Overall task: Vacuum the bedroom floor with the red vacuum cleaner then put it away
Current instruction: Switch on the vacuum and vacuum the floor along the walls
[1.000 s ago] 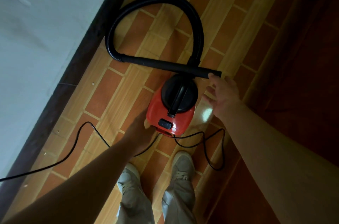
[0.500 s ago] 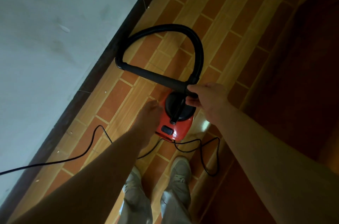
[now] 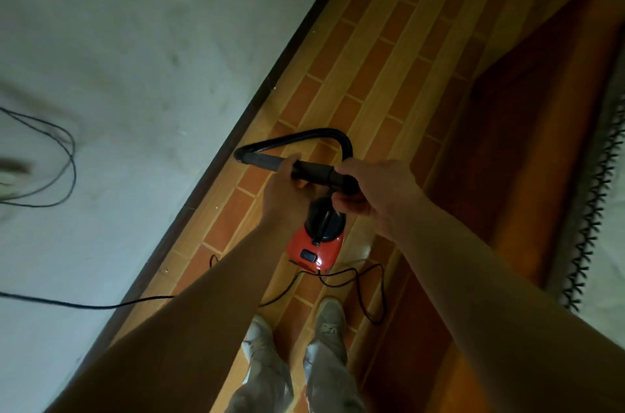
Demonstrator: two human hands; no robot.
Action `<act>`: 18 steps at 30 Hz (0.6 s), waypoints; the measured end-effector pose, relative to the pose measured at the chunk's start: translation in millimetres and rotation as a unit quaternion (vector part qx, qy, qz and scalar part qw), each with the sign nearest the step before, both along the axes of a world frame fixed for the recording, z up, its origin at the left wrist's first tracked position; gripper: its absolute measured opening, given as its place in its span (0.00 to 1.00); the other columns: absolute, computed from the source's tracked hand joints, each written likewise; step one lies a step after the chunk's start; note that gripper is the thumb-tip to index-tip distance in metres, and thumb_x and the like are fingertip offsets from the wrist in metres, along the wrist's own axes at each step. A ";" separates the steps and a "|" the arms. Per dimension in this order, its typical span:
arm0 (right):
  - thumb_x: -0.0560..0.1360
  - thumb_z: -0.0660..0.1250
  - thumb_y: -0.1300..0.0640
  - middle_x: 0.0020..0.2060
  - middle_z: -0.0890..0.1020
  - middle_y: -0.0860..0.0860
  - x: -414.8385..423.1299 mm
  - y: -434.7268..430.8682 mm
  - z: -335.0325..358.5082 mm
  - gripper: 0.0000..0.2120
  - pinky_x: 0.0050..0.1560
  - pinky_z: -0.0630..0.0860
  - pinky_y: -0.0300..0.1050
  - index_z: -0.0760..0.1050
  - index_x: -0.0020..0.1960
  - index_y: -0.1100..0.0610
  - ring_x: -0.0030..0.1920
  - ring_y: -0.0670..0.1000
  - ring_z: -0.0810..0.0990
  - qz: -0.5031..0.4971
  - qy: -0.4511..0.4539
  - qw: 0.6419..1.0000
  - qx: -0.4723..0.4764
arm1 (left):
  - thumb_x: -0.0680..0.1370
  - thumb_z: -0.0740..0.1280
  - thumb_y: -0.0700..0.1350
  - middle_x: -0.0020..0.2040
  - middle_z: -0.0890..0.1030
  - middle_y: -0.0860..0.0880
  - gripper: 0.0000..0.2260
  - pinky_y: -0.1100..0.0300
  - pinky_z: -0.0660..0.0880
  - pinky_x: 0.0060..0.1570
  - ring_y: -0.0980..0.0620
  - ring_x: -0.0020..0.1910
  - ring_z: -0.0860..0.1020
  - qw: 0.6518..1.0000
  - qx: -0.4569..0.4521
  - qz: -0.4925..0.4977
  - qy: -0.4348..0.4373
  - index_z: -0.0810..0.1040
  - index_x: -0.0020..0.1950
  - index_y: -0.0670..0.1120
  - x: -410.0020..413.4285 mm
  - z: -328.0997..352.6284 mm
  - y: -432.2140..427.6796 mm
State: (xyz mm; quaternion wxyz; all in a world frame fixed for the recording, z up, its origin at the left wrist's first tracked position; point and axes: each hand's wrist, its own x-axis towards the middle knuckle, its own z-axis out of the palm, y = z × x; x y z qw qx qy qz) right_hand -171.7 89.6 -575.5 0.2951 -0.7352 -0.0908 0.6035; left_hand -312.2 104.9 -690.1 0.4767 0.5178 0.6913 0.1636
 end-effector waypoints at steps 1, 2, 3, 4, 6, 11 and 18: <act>0.77 0.75 0.58 0.43 0.84 0.63 0.6 1.5 20.7 0.14 0.33 0.84 0.47 0.77 0.55 0.66 0.31 0.55 0.83 0.001 -0.001 1.000 0.006 | 0.79 0.71 0.44 0.58 0.77 0.51 0.27 0.59 0.70 0.49 0.51 0.55 0.77 1.000 0.017 -0.017 0.019 0.68 0.76 0.52 1.0 14.8 2.0; 0.77 0.74 0.59 0.42 0.84 0.63 0.7 2.6 41.6 0.13 0.31 0.84 0.47 0.77 0.56 0.66 0.30 0.55 0.83 0.002 -0.004 1.000 0.010 | 0.79 0.70 0.45 0.60 0.78 0.49 0.26 0.59 0.69 0.50 0.50 0.56 0.78 0.998 0.037 -0.031 0.027 0.68 0.76 0.52 1.8 31.0 3.8; 0.77 0.74 0.59 0.41 0.84 0.63 0.7 3.1 60.8 0.13 0.30 0.83 0.47 0.77 0.56 0.66 0.29 0.55 0.82 0.003 -0.007 1.000 0.014 | 0.80 0.69 0.46 0.63 0.78 0.47 0.25 0.58 0.70 0.51 0.48 0.59 0.78 0.997 0.052 -0.042 0.029 0.68 0.76 0.52 1.7 45.8 5.5; 0.77 0.74 0.59 0.40 0.83 0.63 0.9 2.6 79.5 0.13 0.29 0.83 0.47 0.77 0.56 0.66 0.29 0.55 0.82 0.003 -0.007 1.000 0.018 | 0.80 0.68 0.46 0.65 0.78 0.46 0.25 0.57 0.71 0.53 0.46 0.61 0.78 0.996 0.067 -0.053 0.023 0.67 0.76 0.52 1.0 59.6 6.6; 0.78 0.73 0.58 0.39 0.83 0.63 1.6 -1.1 114.3 0.13 0.28 0.81 0.46 0.77 0.56 0.66 0.29 0.55 0.82 0.011 -0.004 1.000 0.026 | 0.81 0.66 0.45 0.66 0.77 0.44 0.22 0.52 0.75 0.58 0.45 0.62 0.78 0.993 0.093 -0.077 0.008 0.69 0.75 0.51 -0.9 87.4 7.5; 0.78 0.73 0.53 0.37 0.85 0.62 -0.8 -22.3 188.7 0.16 0.32 0.82 0.45 0.80 0.55 0.66 0.31 0.55 0.85 0.041 -0.003 0.998 0.052 | 0.80 0.68 0.43 0.66 0.76 0.44 0.22 0.50 0.76 0.63 0.48 0.63 0.78 0.982 0.137 -0.127 -0.006 0.70 0.74 0.51 -11.5 153.7 2.7; 0.83 0.65 0.53 0.40 0.85 0.60 19.2 -59.9 238.7 0.14 0.37 0.82 0.48 0.80 0.58 0.64 0.37 0.56 0.85 0.024 -0.020 0.993 0.114 | 0.82 0.65 0.53 0.52 0.78 0.53 0.16 0.56 0.73 0.47 0.52 0.49 0.77 0.975 0.169 -0.142 -0.004 0.72 0.69 0.50 -13.8 254.9 5.6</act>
